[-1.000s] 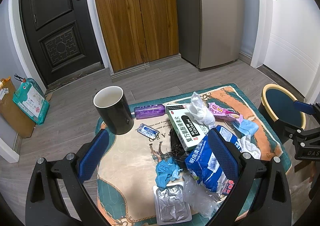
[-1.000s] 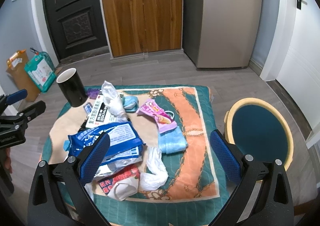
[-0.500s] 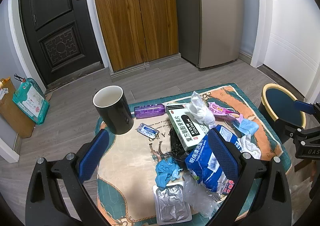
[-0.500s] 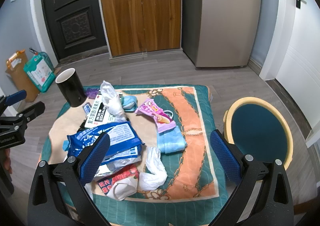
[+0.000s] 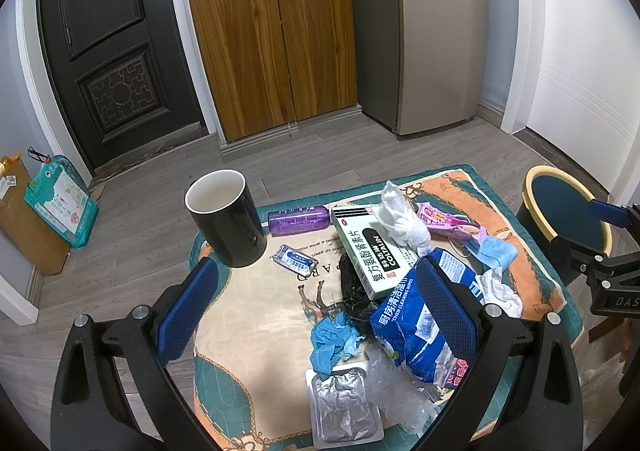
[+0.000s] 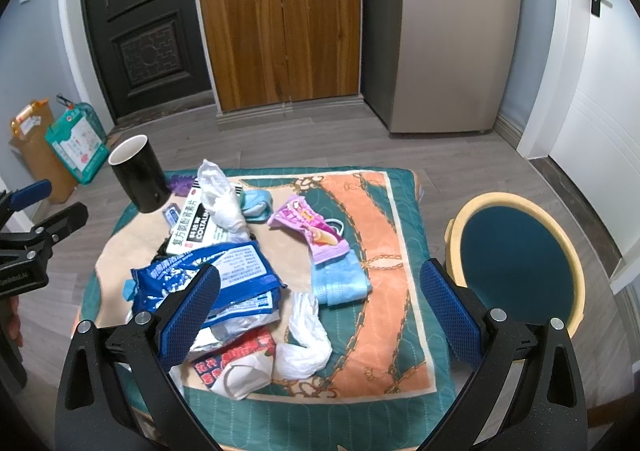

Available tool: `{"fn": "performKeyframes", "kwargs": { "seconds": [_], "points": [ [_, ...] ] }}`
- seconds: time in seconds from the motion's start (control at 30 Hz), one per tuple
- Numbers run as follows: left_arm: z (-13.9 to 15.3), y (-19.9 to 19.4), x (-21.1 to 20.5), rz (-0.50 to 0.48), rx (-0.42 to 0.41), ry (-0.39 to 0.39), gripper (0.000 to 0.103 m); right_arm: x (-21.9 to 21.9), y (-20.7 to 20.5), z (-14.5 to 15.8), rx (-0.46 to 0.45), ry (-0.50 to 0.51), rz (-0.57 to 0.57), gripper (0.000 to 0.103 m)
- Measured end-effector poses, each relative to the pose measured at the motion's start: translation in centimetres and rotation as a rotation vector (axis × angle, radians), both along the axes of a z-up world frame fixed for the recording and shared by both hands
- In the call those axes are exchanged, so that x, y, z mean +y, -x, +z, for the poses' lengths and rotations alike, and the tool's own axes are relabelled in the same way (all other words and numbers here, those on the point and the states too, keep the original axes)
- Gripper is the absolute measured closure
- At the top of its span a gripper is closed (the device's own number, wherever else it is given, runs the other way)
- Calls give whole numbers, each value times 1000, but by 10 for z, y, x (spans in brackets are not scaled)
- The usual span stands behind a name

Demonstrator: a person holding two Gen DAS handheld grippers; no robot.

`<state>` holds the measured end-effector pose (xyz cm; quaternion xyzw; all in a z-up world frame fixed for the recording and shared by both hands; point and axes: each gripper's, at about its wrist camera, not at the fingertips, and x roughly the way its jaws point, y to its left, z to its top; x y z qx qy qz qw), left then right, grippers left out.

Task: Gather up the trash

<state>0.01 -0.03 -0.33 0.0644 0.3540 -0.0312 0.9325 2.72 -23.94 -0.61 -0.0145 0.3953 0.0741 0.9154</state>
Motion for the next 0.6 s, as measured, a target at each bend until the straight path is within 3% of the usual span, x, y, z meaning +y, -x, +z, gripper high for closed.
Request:
{"fn": "performKeyframes", "kwargs": {
  "seconds": [0.6],
  "points": [
    [-5,-10,-1,-9,43,40,6,-4,-7,-7,39,-10,-7,4]
  ]
}}
